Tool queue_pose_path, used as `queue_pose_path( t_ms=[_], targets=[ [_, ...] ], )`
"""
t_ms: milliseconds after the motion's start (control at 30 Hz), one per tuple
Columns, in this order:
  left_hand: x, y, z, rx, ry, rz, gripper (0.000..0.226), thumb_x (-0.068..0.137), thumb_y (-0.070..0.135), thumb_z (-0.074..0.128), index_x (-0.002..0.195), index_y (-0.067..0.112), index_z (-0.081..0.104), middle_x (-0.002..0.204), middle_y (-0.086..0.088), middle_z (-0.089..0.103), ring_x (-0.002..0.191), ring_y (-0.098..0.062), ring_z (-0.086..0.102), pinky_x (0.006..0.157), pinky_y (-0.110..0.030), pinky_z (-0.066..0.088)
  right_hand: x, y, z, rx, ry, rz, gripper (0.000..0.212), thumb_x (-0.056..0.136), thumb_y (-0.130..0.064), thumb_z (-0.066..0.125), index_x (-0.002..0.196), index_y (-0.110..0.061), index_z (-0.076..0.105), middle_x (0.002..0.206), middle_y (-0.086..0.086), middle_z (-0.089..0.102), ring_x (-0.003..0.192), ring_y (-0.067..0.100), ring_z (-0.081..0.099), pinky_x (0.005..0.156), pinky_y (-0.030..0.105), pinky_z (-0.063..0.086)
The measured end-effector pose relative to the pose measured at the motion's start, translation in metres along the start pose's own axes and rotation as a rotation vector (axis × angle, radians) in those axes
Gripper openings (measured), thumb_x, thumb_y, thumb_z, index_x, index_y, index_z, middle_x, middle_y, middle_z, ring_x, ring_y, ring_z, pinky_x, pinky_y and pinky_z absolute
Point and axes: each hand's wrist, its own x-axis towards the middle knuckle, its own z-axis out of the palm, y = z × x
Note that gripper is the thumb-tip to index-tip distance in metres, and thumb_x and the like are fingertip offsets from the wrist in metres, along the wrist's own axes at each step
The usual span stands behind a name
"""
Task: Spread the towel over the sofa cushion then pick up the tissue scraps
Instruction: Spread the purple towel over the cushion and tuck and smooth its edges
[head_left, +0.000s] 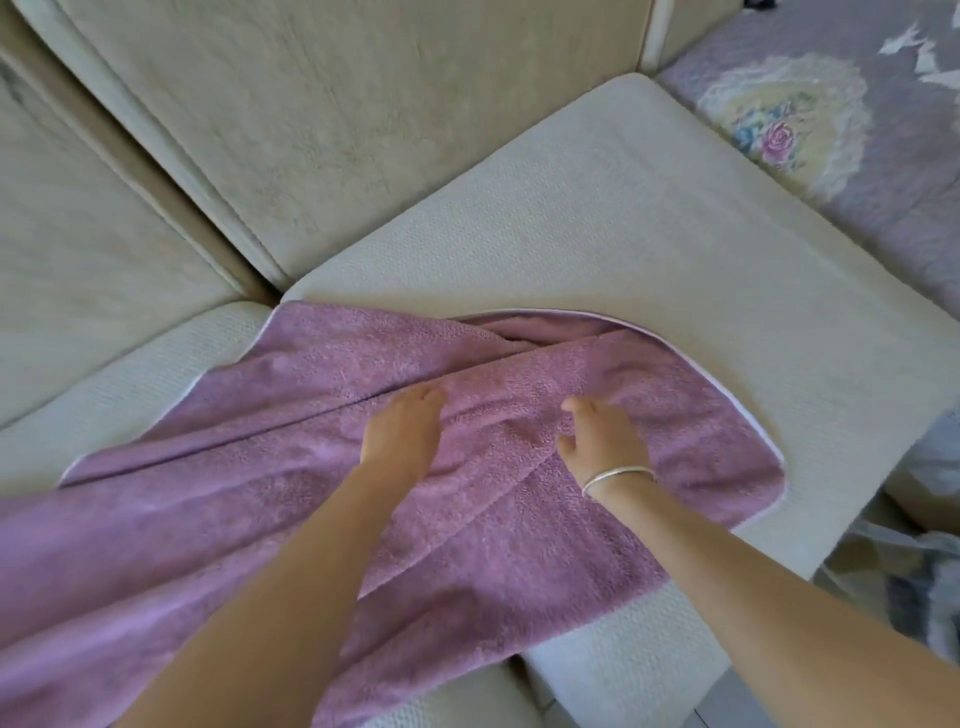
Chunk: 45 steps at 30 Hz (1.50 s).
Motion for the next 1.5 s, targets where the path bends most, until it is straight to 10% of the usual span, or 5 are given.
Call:
queue_pose_path(
  t_ms=[667, 967, 1100, 1233, 1500],
  targets=[
    [0.024, -0.047, 0.018, -0.170, 0.249, -0.141, 0.024, 0.098, 0.013, 0.038, 0.114, 0.010, 0.055, 0.117, -0.006, 0.056, 0.097, -0.031, 0.060, 0.069, -0.035, 0.044, 0.081, -0.055, 0.013, -0.398, 0.007, -0.338, 0.033, 0.090, -0.005, 0.050, 0.122, -0.006, 0.048, 0.123, 0.013, 0.051, 0.118, 0.026, 0.051, 0.080, 0.038, 0.050],
    [0.042, 0.045, -0.022, -0.349, 0.443, -0.272, 0.017, 0.091, -0.001, 0.046, 0.098, 0.001, 0.062, 0.103, -0.017, 0.061, 0.084, -0.038, 0.061, 0.056, -0.038, 0.036, 0.116, 0.006, -0.060, -0.439, 0.183, -0.669, 0.025, 0.060, -0.013, 0.037, 0.055, -0.014, 0.061, 0.050, 0.004, 0.057, 0.038, 0.020, 0.060, 0.024, 0.019, 0.032],
    [0.065, 0.104, -0.049, -0.355, 0.485, -0.275, 0.019, 0.094, 0.003, 0.044, 0.100, -0.001, 0.061, 0.104, -0.017, 0.061, 0.086, -0.037, 0.060, 0.057, -0.033, 0.030, 0.133, 0.051, -0.106, -0.352, 0.126, -0.592, 0.023, 0.046, 0.000, 0.079, 0.059, -0.007, 0.062, 0.055, 0.011, 0.060, 0.042, 0.026, 0.062, 0.025, 0.024, 0.036],
    [0.101, 0.172, -0.070, -0.325, 0.463, -0.252, 0.017, 0.094, 0.004, 0.042, 0.103, 0.003, 0.057, 0.106, -0.013, 0.059, 0.090, -0.034, 0.059, 0.058, -0.034, 0.031, 0.159, 0.108, -0.160, -0.324, 0.104, -0.494, 0.016, 0.083, 0.003, 0.054, 0.097, 0.004, 0.060, 0.097, 0.025, 0.060, 0.090, 0.038, 0.063, 0.061, 0.042, 0.051],
    [0.130, 0.242, -0.090, -0.366, 0.485, -0.226, 0.018, 0.097, 0.009, 0.040, 0.101, 0.001, 0.056, 0.105, -0.014, 0.058, 0.086, -0.033, 0.058, 0.058, -0.033, 0.032, 0.190, 0.155, -0.216, -0.358, 0.242, -0.523, 0.018, 0.087, 0.005, 0.046, 0.101, 0.005, 0.057, 0.101, 0.026, 0.058, 0.092, 0.035, 0.060, 0.050, 0.029, 0.026]
  ],
)
